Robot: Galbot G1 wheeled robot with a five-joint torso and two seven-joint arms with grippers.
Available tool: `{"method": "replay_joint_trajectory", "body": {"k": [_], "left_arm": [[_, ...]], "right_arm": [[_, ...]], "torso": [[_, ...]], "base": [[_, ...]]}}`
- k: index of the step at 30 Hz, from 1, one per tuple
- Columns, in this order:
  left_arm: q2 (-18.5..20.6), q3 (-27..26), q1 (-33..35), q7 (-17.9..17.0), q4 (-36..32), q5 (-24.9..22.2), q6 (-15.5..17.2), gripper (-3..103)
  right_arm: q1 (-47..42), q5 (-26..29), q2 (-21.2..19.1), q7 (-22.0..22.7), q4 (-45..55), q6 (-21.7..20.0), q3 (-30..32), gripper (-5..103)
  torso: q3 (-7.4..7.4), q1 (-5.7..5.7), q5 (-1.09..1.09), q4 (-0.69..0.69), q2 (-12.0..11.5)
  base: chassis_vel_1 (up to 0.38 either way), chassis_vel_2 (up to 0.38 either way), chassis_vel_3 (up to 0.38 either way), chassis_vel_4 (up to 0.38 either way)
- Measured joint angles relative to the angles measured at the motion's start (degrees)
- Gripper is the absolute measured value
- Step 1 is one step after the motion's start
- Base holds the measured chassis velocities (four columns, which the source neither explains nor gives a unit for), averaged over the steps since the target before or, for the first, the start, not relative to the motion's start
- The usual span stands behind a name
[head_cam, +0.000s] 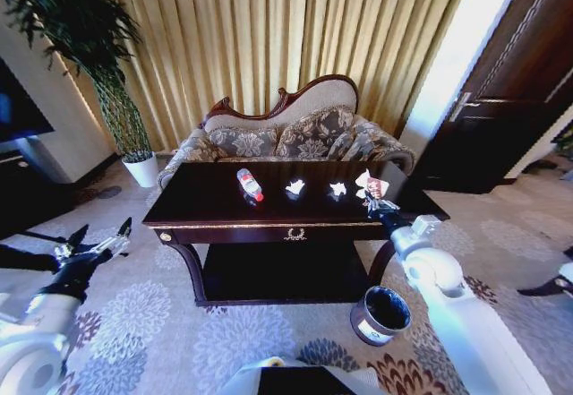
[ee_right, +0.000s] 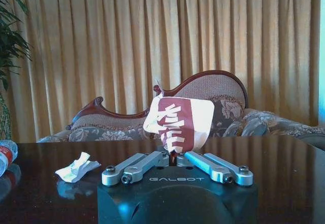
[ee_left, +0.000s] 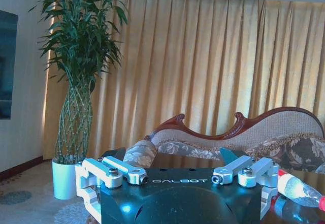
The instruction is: Move to the front of the table and place the trash on the table into the trash bin.
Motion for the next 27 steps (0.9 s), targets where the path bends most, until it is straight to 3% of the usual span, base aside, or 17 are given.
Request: {"method": "replay_joint_trajectory", "body": {"k": [22, 27], "left_arm": [[-0.3, 0.3, 0.1, 0.1, -0.5, 0.1, 0.0, 100], [-0.4, 0.3, 0.1, 0.1, -0.5, 0.1, -0.1, 100]], "right_arm": [[-2.0, 0.2, 0.7, -0.1, -0.4, 0.1, 1.9, 2], [-2.0, -1.2, 1.0, -1.8, -4.2, -0.4, 1.8, 2]], "torso": [[-0.01, -0.02, 0.00, -0.01, 0.0], [0.00, -0.01, -0.01, -0.01, 0.0]], "base": [[0.091, -0.090, -0.085, 0.087], [0.010, -0.005, -0.007, 0.011]]}}
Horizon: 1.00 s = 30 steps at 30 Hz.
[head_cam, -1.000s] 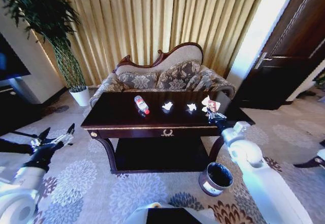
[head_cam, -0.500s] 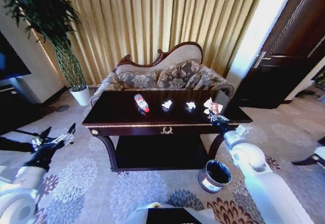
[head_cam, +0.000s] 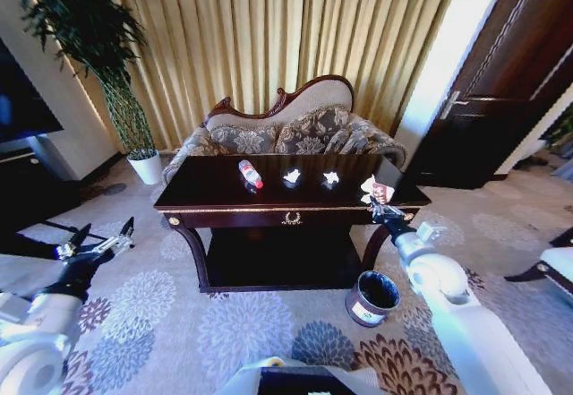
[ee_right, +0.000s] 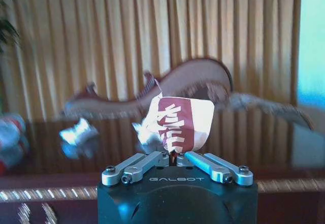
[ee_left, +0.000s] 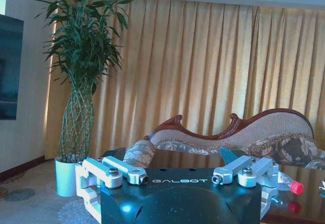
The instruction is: Move to the front of the table and place the trash on the table into the trash bin.
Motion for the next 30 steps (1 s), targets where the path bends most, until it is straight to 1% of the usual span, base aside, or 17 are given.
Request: {"method": "replay_joint_trajectory", "body": {"k": [2, 4, 7, 11, 14, 16, 17, 18, 19, 20, 21, 22, 23, 25, 27, 28, 30], "left_arm": [[0.0, -0.1, 0.0, 0.0, 0.0, -0.1, -0.1, 100], [0.0, -0.1, 0.0, 0.0, 0.0, -0.1, -0.1, 100], [-0.1, 0.1, -0.2, 0.1, 0.5, -0.2, -0.1, 100], [-0.2, 0.4, -0.4, 0.2, 0.8, -0.2, -0.2, 100], [-0.3, 0.9, -0.7, 0.7, 1.3, -0.2, -0.6, 100], [-0.4, 1.1, -0.8, 0.9, 1.5, -0.2, -0.9, 100], [-0.4, 1.1, -0.8, 0.9, 1.5, -0.3, -1.0, 100], [-0.5, 0.9, -0.8, 0.9, 1.5, -0.3, -1.0, 100], [-0.5, 0.9, -0.8, 0.9, 1.5, -0.3, -1.0, 100], [-0.5, 0.9, -0.7, 0.9, 1.5, -0.3, -1.0, 100], [-0.6, 0.7, -0.4, 1.1, 1.6, -0.3, -1.3, 100], [-0.7, 0.6, -0.2, 1.3, 1.7, -0.3, -1.6, 100], [-0.9, 0.6, 0.0, 1.5, 1.9, -0.3, -1.8, 100], [-1.0, 0.7, 0.1, 1.6, 2.0, -0.3, -1.9, 100], [-1.2, 0.8, 0.2, 1.8, 2.1, -0.2, -2.0, 100], [-1.2, 0.8, 0.2, 1.8, 2.1, -0.2, -2.0, 100], [-1.2, 1.0, 0.0, 1.8, 2.0, -0.2, -2.0, 100]], "right_arm": [[0.0, -1.2, 0.2, -0.3, -3.8, 0.0, 0.2, 2], [0.0, -1.4, 0.2, -0.4, -4.6, 0.1, 0.2, 2], [-0.8, -2.5, 0.2, -0.9, -10.8, 0.9, 2.4, 2], [-1.2, -2.9, 0.1, -0.3, -13.8, 0.9, 3.0, 2], [-0.5, -3.8, 0.2, 0.4, -18.3, 0.7, 3.0, 2], [0.9, -5.1, 0.5, 0.7, -23.3, 0.6, 2.3, 2], [2.3, -6.6, 0.8, 0.8, -28.3, 1.1, 1.6, 2], [3.6, -8.8, 1.2, 1.0, -33.1, 2.6, 0.9, 2], [3.6, -8.8, 1.2, 1.0, -33.1, 2.6, 0.9, 2], [4.2, -10.2, 1.3, 1.1, -35.6, 3.7, 0.5, 2], [5.6, -12.9, 1.5, 1.2, -41.0, 5.9, -0.3, 2], [6.6, -13.8, 1.6, 1.2, -44.2, 7.1, -0.8, 2], [7.9, -14.1, 1.6, 1.3, -47.7, 7.9, -1.3, 2], [8.7, -14.2, 1.6, 1.3, -49.5, 8.2, -1.5, 2], [12.2, -13.9, 1.8, 1.3, -55.6, 9.2, -2.0, 2], [12.2, -13.9, 1.8, 1.3, -55.6, 9.2, -2.0, 2], [14.4, -11.7, 2.2, 1.3, -57.5, 8.3, -2.1, 2]], "torso": [[0.00, 0.01, 0.01, 0.01, 0.0], [0.00, 0.01, 0.01, 0.00, 0.0], [0.00, 0.02, 0.01, -0.02, 0.0], [0.00, 0.02, 0.01, -0.01, 0.0], [0.00, 0.02, 0.00, -0.01, 0.0], [0.00, 0.02, 0.00, 0.01, 0.0], [0.00, 0.02, 0.01, 0.01, 0.0], [0.00, 0.02, 0.03, 0.00, 0.0], [0.00, 0.02, 0.03, 0.00, 0.0], [0.00, 0.02, 0.02, 0.00, 0.0], [0.00, 0.02, 0.03, -0.01, 0.0], [0.00, 0.02, 0.05, -0.01, 0.0], [0.00, 0.02, 0.02, -0.02, 0.0], [0.00, 0.02, 0.01, -0.01, 0.0], [0.00, 0.02, 0.01, -0.01, 0.0], [0.00, 0.02, 0.01, -0.01, 0.0], [0.00, 0.01, 0.00, 0.01, 0.0]], "base": [[0.000, 0.000, 0.000, 0.000], [0.000, 0.000, 0.000, 0.000], [0.000, 0.000, 0.000, 0.000], [0.000, 0.000, 0.000, 0.000], [0.000, 0.000, 0.000, 0.000], [0.000, 0.000, 0.000, 0.000], [0.000, 0.000, 0.000, 0.000], [0.000, 0.000, 0.000, 0.000], [0.000, 0.000, 0.000, 0.000], [0.000, 0.000, 0.000, 0.000], [0.000, 0.000, 0.000, 0.000], [0.000, 0.000, 0.000, 0.000], [0.000, 0.000, 0.000, 0.000], [0.000, 0.000, 0.000, 0.000], [0.000, 0.000, 0.000, 0.000], [0.000, 0.000, 0.000, 0.000], [0.000, 0.000, 0.000, 0.000]]}}
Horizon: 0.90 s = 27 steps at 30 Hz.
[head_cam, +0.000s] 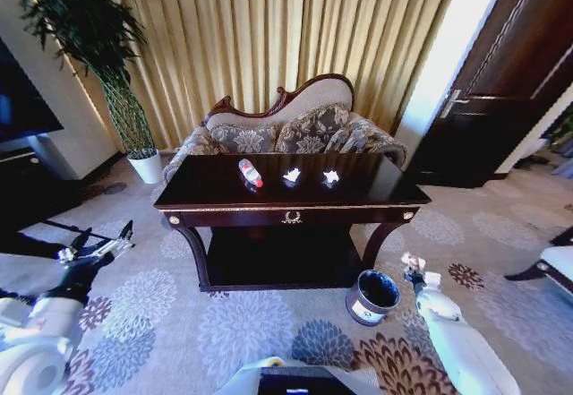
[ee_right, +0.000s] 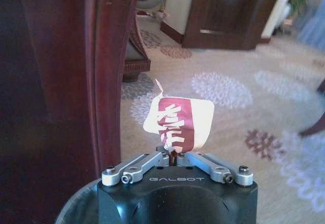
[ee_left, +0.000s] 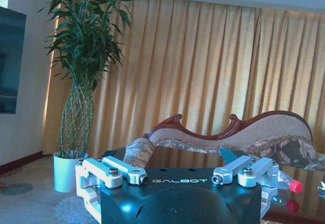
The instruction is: Move to the front of the table and place the trash on the table into the trash bin.
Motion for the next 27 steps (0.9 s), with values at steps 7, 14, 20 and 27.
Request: {"method": "replay_joint_trajectory", "body": {"k": [7, 14, 20, 27], "left_arm": [[0.1, 0.1, -0.5, 0.0, -0.5, 0.0, 0.0, 100], [-0.2, -0.5, 0.1, 0.1, -0.8, -0.5, -0.3, 100], [-0.3, -0.3, -0.1, 0.1, -1.0, -0.6, -0.3, 100], [-0.3, 0.0, -0.2, 0.1, -1.4, -0.7, -0.3, 100]], "right_arm": [[5.5, 0.1, 2.0, 0.0, -3.5, -2.9, 0.0, 2], [6.4, -2.5, 3.0, 0.0, -3.9, -3.5, 0.0, 2], [5.6, -4.4, 2.9, 0.0, -3.4, -3.4, 0.2, 12], [5.1, -4.6, 2.7, 0.5, -2.9, -2.2, 0.3, 38]], "torso": [[0.00, 0.00, 0.00, -0.01, 0.0], [0.00, 0.00, 0.01, -0.01, 0.0], [0.00, 0.00, 0.01, -0.02, 0.0], [-0.01, 0.00, 0.00, -0.01, 0.0]], "base": [[0.000, 0.000, 0.000, 0.000], [0.000, 0.000, 0.000, 0.000], [0.000, 0.000, 0.000, 0.000], [0.000, 0.000, 0.000, 0.000]]}}
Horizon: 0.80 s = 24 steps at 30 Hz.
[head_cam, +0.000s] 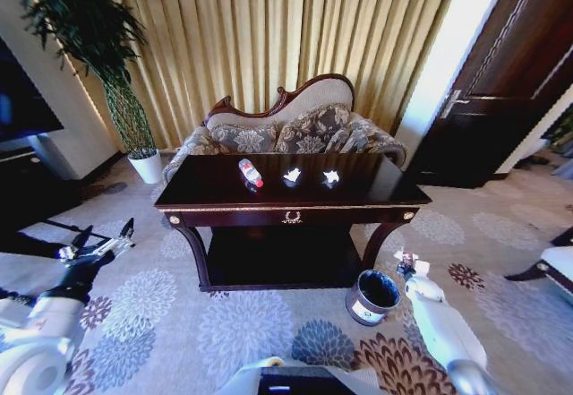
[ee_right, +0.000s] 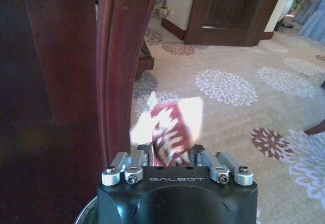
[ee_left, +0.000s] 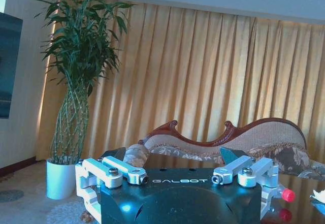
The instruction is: Move to the front of the table and place the trash on the table into the trash bin.
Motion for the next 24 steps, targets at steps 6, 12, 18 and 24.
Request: {"method": "replay_joint_trajectory", "body": {"k": [6, 12, 18, 24], "left_arm": [[-0.1, -0.2, 0.0, 0.0, -0.4, -0.3, 0.0, 100], [-0.2, -0.2, 0.1, 0.0, -0.5, -0.3, 0.0, 100], [-0.1, -0.3, 0.0, 0.0, -0.5, -0.4, 0.0, 100], [-0.1, -0.3, 0.1, 0.0, -0.4, -0.4, 0.0, 100]], "right_arm": [[-0.2, 0.2, -0.1, 0.1, 0.1, 0.2, 0.0, 65], [-0.3, 0.2, -0.2, 0.1, 0.2, 0.2, 0.0, 87], [-0.5, 0.4, -0.2, 0.1, 0.3, 0.2, 0.0, 100], [-0.6, 0.5, 0.1, 0.0, 0.4, 0.1, 0.0, 100]], "torso": [[0.00, 0.00, 0.01, 0.00, 0.0], [0.00, 0.00, 0.01, 0.00, 0.0], [0.00, 0.00, 0.00, 0.00, 0.0], [0.00, 0.00, 0.01, 0.00, 0.0]], "base": [[0.000, 0.000, 0.000, 0.000], [0.000, 0.000, 0.000, 0.000], [0.000, 0.000, 0.000, 0.000], [0.000, 0.000, 0.000, 0.000]]}}
